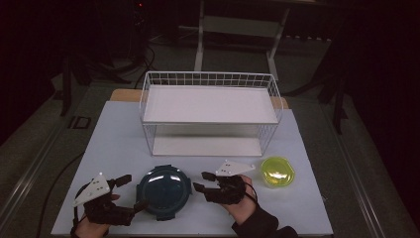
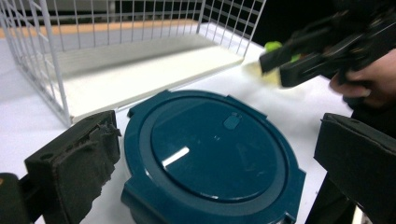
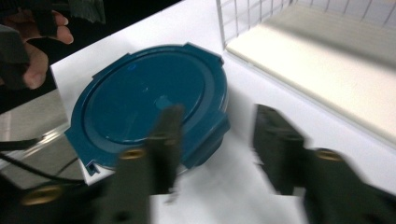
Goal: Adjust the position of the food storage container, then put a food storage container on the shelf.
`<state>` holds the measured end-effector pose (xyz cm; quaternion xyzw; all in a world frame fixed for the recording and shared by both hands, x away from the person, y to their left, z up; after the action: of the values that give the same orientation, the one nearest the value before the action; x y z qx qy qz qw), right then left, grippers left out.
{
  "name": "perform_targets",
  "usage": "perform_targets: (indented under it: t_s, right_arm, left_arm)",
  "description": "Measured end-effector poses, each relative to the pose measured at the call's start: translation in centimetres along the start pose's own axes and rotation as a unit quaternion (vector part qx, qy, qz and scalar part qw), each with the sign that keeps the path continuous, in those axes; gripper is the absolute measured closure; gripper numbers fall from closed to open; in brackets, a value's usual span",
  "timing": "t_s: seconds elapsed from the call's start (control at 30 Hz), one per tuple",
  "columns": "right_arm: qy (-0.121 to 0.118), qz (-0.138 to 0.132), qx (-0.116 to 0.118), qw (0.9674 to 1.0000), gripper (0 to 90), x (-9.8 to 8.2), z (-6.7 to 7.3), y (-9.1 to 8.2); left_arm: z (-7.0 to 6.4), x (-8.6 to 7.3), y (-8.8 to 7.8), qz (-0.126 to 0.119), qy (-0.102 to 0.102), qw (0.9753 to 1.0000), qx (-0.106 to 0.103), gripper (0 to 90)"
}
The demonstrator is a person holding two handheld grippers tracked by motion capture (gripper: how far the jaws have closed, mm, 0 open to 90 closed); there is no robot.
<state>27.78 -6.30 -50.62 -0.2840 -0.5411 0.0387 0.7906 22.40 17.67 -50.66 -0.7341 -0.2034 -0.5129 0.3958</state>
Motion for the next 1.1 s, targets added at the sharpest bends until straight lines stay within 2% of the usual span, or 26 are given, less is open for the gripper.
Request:
perform_targets:
  t_s: [0.03, 0.07, 0.17, 0.2, 0.23, 0.33, 0.37, 0.4, 0.47, 0.53, 0.57, 0.6, 0.63, 0.67, 0.73, 0.77, 0.83, 0.87, 0.9, 0.93, 1.0, 1.03, 1.1]
  right_arm:
    - [-0.004, -0.008, -0.006, 0.9999, 42.3, 0.2, 0.0, -0.2]
    - [-0.005, -0.018, 0.002, 0.9998, 31.8, 0.4, 0.2, -0.5]
    - [-0.007, -0.027, 0.0, 0.9996, 26.8, 0.7, 0.2, -0.8]
    - [-0.007, -0.033, 0.007, 0.9994, 21.9, 0.9, 0.3, -1.0]
    - [-0.012, -0.041, 0.01, 0.9991, 14.2, 1.2, 0.3, -1.3]
    - [-0.016, -0.051, 0.009, 0.9985, 14.2, 1.4, 0.3, -1.8]
    - [-0.016, -0.051, 0.009, 0.9985, 14.2, 1.4, 0.3, -1.8]
    - [-0.019, -0.052, 0.003, 0.9985, 14.4, 1.4, 0.3, -1.9]
    - [-0.028, -0.047, -0.003, 0.9985, 16.2, 1.3, 0.1, -2.1]
    - [-0.03, -0.037, -0.01, 0.9988, 18.3, 1.0, 0.0, -2.2]
    - [-0.03, -0.036, -0.009, 0.9988, 18.4, 0.9, -0.1, -2.2]
    - [-0.027, -0.038, -0.007, 0.9989, 18.6, 0.8, -0.2, -2.2]
    - [-0.026, -0.038, -0.003, 0.9989, 18.6, 0.7, -0.2, -2.2]
    - [-0.024, -0.042, -0.001, 0.9988, 18.6, 0.7, -0.2, -2.2]
    - [-0.026, -0.041, 0.001, 0.9988, 18.4, 0.7, -0.1, -2.2]
    - [-0.029, -0.041, 0.001, 0.9988, 18.0, 0.7, 0.0, -2.2]
    - [-0.03, -0.044, 0.005, 0.9985, 17.3, 0.8, 0.2, -2.3]
    - [-0.03, -0.047, 0.01, 0.9984, 17.1, 0.9, 0.3, -2.3]
    - [-0.03, -0.047, 0.012, 0.9984, 17.0, 0.9, 0.4, -2.3]
    - [-0.029, -0.046, 0.017, 0.9984, 16.6, 0.9, 0.5, -2.2]
    - [-0.03, -0.044, 0.022, 0.9983, 16.0, 0.9, 0.5, -2.1]
    - [-0.032, -0.043, 0.025, 0.9982, 15.6, 0.8, 0.6, -2.0]
    - [-0.036, -0.041, 0.028, 0.9981, 15.1, 0.7, 0.6, -1.9]
  left_arm:
    - [-0.1, 0.0, 0.1, 0.007, -0.002, 0.9999, -0.007, 0.0]
    - [-0.2, 0.1, 0.1, 0.01, -0.002, 0.9999, -0.01, 0.0]
    - [-0.2, 0.2, 0.1, 0.014, -0.007, 0.9998, -0.015, 0.0]
    - [-0.1, 0.5, 0.2, 0.014, -0.026, 0.9993, -0.025, 0.0]
    - [0.2, 0.6, 0.2, 0.019, -0.036, 0.9989, -0.024, 0.0]
    - [0.7, 0.6, 0.1, 0.035, -0.061, 0.9971, -0.029, 0.1]
    - [0.7, 0.6, 0.1, 0.035, -0.061, 0.9971, -0.029, 0.1]
    - [0.9, 0.4, 0.1, 0.046, -0.079, 0.9952, -0.034, 0.1]
    - [1.2, 0.3, 0.1, 0.052, -0.093, 0.9939, -0.029, 0.1]
    - [1.4, 0.1, 0.2, 0.066, -0.114, 0.991, -0.025, 0.1]
    - [1.5, -0.1, 0.2, 0.083, -0.133, 0.9873, -0.023, 0.1]
    - [1.5, -0.1, 0.3, 0.088, -0.148, 0.9847, -0.028, 0.1]
    - [1.7, -0.3, 0.3, 0.1, -0.166, 0.9807, -0.031, 0.2]
    - [1.9, -0.5, 0.4, 0.108, -0.175, 0.9783, -0.027, 1.2]
    - [2.3, -0.9, 0.5, 0.124, -0.199, 0.9718, -0.026, 3.2]
    - [2.7, -1.2, 0.7, 0.134, -0.216, 0.9667, -0.023, 3.9]
    - [3.2, -1.7, 0.8, 0.146, -0.237, 0.9601, -0.025, 5.8]
    - [3.4, -2.0, 0.9, 0.153, -0.242, 0.9577, -0.028, 5.9]
    - [3.7, -2.3, 1.0, 0.162, -0.254, 0.953, -0.028, 7.4]
    - [3.9, -2.4, 1.1, 0.166, -0.262, 0.9503, -0.03, 11.7]
    - [4.3, -2.9, 1.3, 0.178, -0.276, 0.944, -0.037, 14.2]
    - [4.6, -3.3, 1.5, 0.186, -0.285, 0.9394, -0.044, 14.6]
    - [5.0, -3.7, 1.7, 0.192, -0.299, 0.9338, -0.044, 20.1]
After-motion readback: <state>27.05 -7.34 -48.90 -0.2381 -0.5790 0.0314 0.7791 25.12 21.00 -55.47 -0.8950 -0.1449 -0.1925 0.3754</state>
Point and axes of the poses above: each handheld gripper's, and its own axes: y roughly forward along the jaws, x roughly out of its top, z roughly to its left, the point moved 7 cm from there along y, roughly forward along the jaws, and after that the axes turned 9 degrees about x, right-handed, at the moved point
